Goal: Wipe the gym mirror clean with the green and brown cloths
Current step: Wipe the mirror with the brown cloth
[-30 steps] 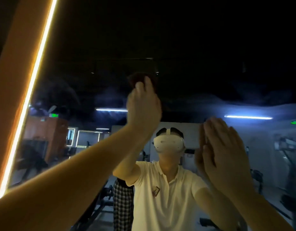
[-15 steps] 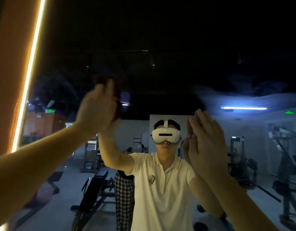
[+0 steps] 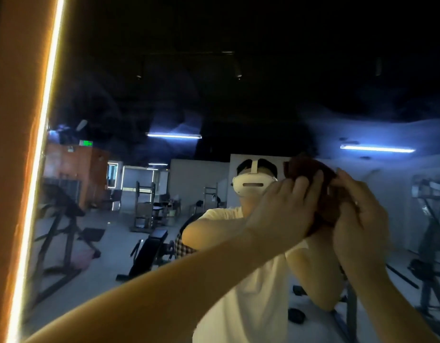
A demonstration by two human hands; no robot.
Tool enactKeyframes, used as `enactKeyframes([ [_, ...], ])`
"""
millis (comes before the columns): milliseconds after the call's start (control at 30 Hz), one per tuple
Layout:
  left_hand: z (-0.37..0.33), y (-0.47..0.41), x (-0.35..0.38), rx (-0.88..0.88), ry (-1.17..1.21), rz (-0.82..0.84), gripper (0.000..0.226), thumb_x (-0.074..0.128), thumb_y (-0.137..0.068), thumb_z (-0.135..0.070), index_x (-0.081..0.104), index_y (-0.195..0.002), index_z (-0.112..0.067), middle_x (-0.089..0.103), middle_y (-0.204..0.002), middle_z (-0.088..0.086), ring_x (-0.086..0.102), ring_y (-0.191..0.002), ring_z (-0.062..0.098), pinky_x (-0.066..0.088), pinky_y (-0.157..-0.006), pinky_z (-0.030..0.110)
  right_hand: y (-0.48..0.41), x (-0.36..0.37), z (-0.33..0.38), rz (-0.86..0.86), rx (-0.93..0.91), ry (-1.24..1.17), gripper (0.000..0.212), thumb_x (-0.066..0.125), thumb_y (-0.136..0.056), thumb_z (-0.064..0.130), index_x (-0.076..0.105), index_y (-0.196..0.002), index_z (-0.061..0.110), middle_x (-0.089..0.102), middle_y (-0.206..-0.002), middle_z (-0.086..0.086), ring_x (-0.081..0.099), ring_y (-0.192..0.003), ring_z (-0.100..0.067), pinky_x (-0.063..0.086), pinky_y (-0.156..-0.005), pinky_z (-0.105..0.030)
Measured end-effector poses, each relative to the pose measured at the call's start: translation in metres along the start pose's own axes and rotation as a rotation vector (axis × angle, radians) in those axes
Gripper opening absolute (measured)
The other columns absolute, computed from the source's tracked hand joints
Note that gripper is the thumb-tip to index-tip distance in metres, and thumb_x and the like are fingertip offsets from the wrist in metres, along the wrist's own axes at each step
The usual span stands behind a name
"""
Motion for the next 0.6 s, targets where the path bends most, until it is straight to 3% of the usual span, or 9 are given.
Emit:
enactKeyframes([
  [67, 0.031, 0.017, -0.016, 0.018, -0.041, -0.041, 0.080, 0.077, -0.085, -0.045, 0.050, -0.147, -0.002, 0.063, -0.109, 0.013, 0.064, -0.087, 0.028, 0.053, -0.077, 0.039, 0.005, -0.002, 0.006, -0.026, -0.041, 0.106, 0.043, 0.037, -0.100, 0.007, 0.059, -0.137, 0.001, 0.061, -0.133, -0.016, 0.049, -0.120, -0.002, 0.034, -0.104, -0.002],
  [167, 0.122, 0.055, -0.043, -0.200, -0.104, -0.034, 0.076, 0.074, -0.086, -0.042, 0.048, -0.147, -0.004, 0.061, -0.106, 0.015, 0.063, -0.083, 0.028, 0.052, -0.071, 0.037, 0.023, 0.018, 0.026, 0.024, -0.164, 0.207, 0.041, 0.040, -0.100, 0.006, 0.058, -0.131, -0.013, 0.052, -0.139, -0.021, 0.038, -0.133, 0.005, 0.024, -0.111, -0.002],
  [200, 0.157, 0.074, -0.052, -0.291, -0.119, -0.039, 0.070, 0.065, -0.092, -0.039, 0.044, -0.149, -0.003, 0.059, -0.106, 0.018, 0.062, -0.082, 0.030, 0.051, -0.071, 0.039, 0.029, 0.026, 0.028, 0.054, -0.204, 0.256, 0.043, 0.039, -0.098, 0.008, 0.059, -0.130, -0.012, 0.049, -0.143, -0.022, 0.037, -0.140, 0.001, 0.024, -0.116, -0.008],
  [300, 0.245, 0.144, -0.073, -0.528, -0.171, -0.085, 0.058, 0.040, -0.103, -0.031, 0.039, -0.151, 0.002, 0.057, -0.109, 0.027, 0.061, -0.085, 0.040, 0.052, -0.073, 0.049, 0.045, 0.041, 0.019, 0.112, -0.233, 0.577, 0.051, 0.035, -0.096, 0.017, 0.059, -0.138, -0.001, 0.043, -0.155, -0.023, 0.037, -0.147, -0.035, 0.028, -0.123, -0.051],
  [367, 0.269, 0.178, -0.079, -0.695, -0.157, -0.118, 0.056, 0.040, -0.106, -0.027, 0.035, -0.153, 0.003, 0.055, -0.114, 0.030, 0.061, -0.091, 0.045, 0.053, -0.075, 0.055, 0.052, 0.036, 0.008, 0.108, -0.195, 0.702, 0.056, 0.034, -0.095, 0.020, 0.054, -0.144, 0.003, 0.039, -0.158, -0.025, 0.034, -0.146, -0.043, 0.027, -0.121, -0.060],
  [467, 0.241, 0.183, -0.065, -0.807, -0.051, -0.130, 0.058, 0.040, -0.106, -0.027, 0.032, -0.154, 0.003, 0.052, -0.117, 0.029, 0.058, -0.091, 0.042, 0.054, -0.073, 0.054, 0.064, 0.023, -0.002, 0.105, -0.175, 0.771, 0.058, 0.032, -0.098, 0.023, 0.047, -0.150, 0.003, 0.035, -0.161, -0.024, 0.031, -0.148, -0.043, 0.027, -0.121, -0.061],
  [600, 0.136, 0.131, -0.031, -0.615, 0.016, -0.081, 0.058, 0.044, -0.104, -0.029, 0.035, -0.152, 0.002, 0.053, -0.109, 0.023, 0.055, -0.086, 0.033, 0.041, -0.071, 0.037, 0.074, 0.009, -0.011, 0.210, -0.265, 0.631, 0.054, 0.029, -0.103, 0.020, 0.048, -0.149, -0.001, 0.037, -0.161, -0.021, 0.029, -0.152, -0.034, 0.023, -0.125, -0.048],
])
Point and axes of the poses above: each hand's wrist, its own y-axis away from the middle knuckle, its own x-axis out of the palm, z = x × y, the point moved 10 cm from there along -y, towards the middle knuckle
